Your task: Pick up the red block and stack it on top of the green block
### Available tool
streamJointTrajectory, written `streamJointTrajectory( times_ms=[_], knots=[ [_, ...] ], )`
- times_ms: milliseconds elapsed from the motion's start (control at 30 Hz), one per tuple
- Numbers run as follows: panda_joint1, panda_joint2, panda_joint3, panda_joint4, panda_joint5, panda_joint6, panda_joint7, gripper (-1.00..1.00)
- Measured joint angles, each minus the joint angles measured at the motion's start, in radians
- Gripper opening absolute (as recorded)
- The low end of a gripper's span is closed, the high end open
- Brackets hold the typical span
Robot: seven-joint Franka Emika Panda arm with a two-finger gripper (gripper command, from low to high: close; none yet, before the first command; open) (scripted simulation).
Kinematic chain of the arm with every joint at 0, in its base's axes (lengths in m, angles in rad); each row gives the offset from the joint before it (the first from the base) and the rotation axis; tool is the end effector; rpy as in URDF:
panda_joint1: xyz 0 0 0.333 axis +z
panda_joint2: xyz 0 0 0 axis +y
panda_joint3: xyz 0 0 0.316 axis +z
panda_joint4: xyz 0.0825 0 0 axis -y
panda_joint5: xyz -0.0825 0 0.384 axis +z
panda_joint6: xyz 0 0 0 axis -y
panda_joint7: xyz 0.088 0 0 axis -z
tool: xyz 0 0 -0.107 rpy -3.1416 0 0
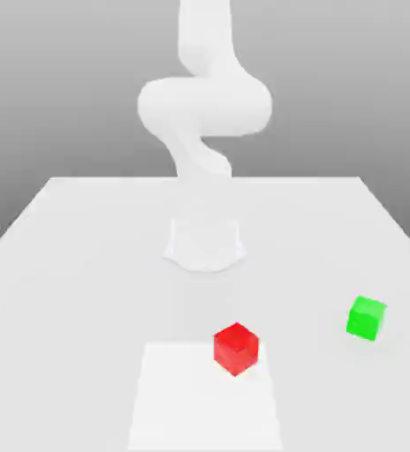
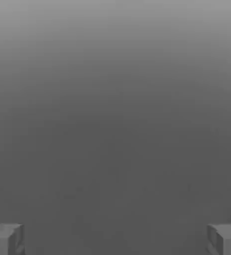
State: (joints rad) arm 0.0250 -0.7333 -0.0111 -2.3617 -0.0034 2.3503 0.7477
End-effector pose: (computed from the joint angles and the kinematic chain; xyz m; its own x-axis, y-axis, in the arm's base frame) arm 0.3747 0.0038 0.6611 0.5618 -0.6725 0.4818 -0.4979 -0.7400 -0.4523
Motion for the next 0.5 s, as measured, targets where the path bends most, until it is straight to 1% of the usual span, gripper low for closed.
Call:
streamJointTrajectory(
  times_ms=[500],
  knots=[
    [0.156, 0.51, -0.059, -0.441, -0.01, 0.369, -0.403, 0.0]
  ],
)
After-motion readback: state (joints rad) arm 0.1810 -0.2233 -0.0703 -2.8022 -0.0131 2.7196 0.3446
